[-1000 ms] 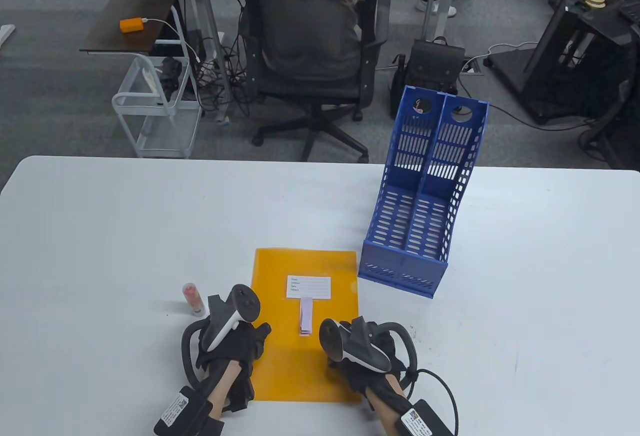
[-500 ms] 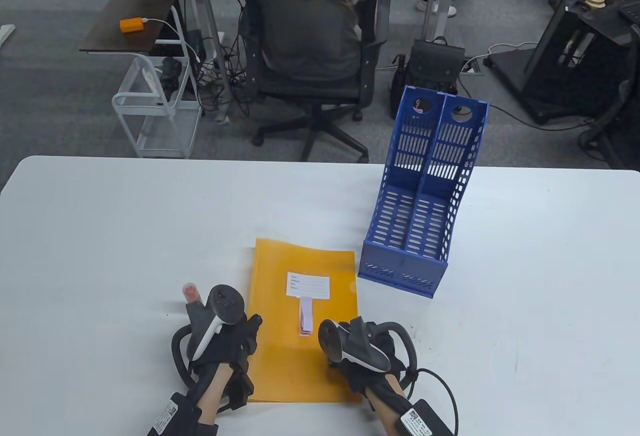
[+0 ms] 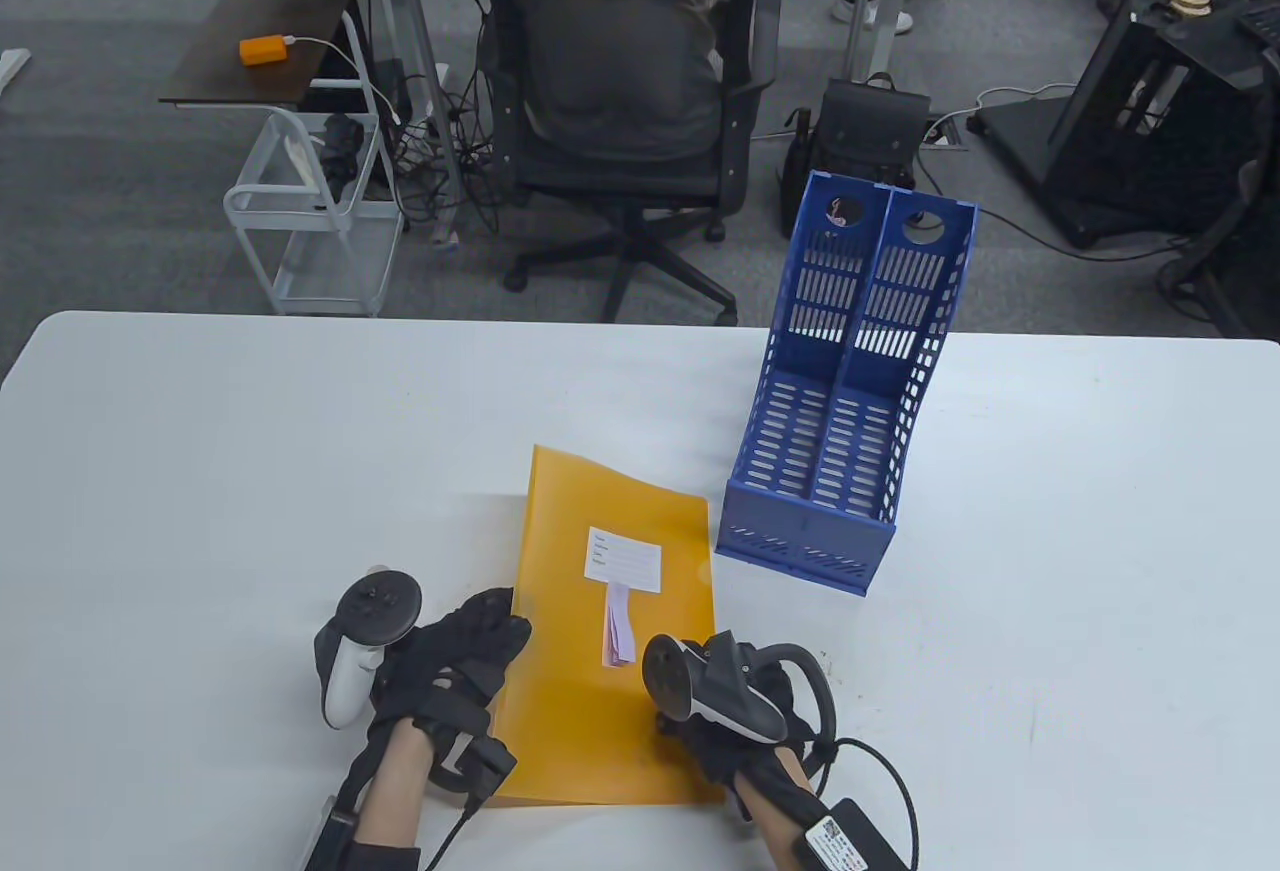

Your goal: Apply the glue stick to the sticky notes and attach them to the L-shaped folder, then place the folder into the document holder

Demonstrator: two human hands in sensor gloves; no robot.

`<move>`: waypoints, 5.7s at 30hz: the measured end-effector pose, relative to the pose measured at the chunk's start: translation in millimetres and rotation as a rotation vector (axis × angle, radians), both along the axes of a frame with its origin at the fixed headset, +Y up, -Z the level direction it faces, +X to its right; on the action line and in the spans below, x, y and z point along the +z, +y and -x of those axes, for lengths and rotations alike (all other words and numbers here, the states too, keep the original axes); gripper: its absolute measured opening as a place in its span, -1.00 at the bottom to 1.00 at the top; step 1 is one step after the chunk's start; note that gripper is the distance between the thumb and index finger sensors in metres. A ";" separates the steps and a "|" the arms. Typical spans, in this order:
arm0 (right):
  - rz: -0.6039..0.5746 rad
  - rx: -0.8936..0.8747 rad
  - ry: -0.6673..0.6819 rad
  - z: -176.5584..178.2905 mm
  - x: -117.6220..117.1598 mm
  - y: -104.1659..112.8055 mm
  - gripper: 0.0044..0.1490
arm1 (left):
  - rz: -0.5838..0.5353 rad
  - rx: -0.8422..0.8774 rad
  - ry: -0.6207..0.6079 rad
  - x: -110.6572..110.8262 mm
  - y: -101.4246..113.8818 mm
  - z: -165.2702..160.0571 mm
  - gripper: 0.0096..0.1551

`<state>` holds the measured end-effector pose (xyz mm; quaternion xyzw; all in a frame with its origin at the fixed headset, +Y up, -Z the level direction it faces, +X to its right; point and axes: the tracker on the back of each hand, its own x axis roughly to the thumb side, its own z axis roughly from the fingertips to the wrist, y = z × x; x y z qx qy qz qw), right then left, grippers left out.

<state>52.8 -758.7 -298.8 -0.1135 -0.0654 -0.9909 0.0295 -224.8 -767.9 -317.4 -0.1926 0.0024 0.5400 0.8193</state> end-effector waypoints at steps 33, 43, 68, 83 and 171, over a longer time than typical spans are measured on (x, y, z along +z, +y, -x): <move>0.304 -1.013 -0.143 -43.5 -17.8 76.8 -0.38 | 0.016 0.277 -0.007 4.4 -3.9 36.0 -0.53; -0.141 -0.975 -0.022 -95.0 19.0 163.2 -0.43 | -0.261 0.014 -0.053 14.8 33.9 27.1 -0.35; -0.716 -0.985 -0.319 -149.1 10.4 201.9 -0.27 | -0.474 -0.072 0.022 26.7 49.7 37.8 -0.41; -0.656 -0.925 -0.373 -138.2 -42.2 164.8 -0.26 | -0.428 -0.160 -0.064 23.0 38.4 19.5 -0.40; -0.227 -0.032 0.115 -32.6 33.7 11.6 0.21 | -0.447 -0.978 -0.399 41.2 9.6 -45.7 0.19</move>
